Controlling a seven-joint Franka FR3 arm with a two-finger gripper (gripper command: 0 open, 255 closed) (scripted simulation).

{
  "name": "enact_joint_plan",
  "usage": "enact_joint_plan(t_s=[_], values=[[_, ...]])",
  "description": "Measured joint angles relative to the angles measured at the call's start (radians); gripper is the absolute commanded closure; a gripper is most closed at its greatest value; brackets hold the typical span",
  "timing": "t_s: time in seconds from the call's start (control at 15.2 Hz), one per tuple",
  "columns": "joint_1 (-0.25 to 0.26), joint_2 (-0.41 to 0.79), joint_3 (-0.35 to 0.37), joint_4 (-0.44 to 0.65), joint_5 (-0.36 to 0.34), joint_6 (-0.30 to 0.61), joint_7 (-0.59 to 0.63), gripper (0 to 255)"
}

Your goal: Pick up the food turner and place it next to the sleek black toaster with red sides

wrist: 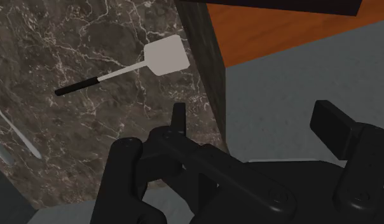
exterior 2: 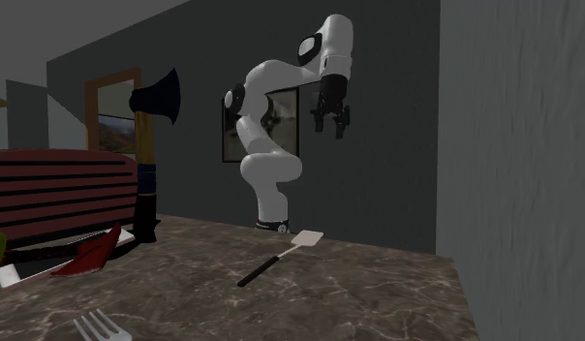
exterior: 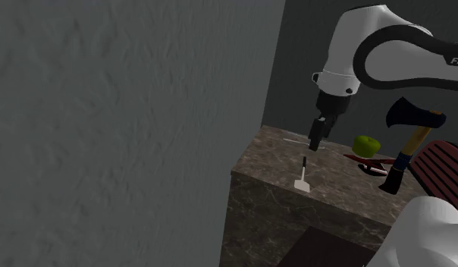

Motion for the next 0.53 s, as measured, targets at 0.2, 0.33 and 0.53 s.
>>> enact_joint_plan(t_s=[0.2,0.33,0.53], values=[[-0.025,0.024,-0.006,-0.011,-0.002,0.035,0.036,0],[-0.059,0.055,-0.012,-0.032,-0.001,0.09,0.096,0],[-0.114,0.115,-0.021,-0.069,0.001,0.189,0.196,0]])
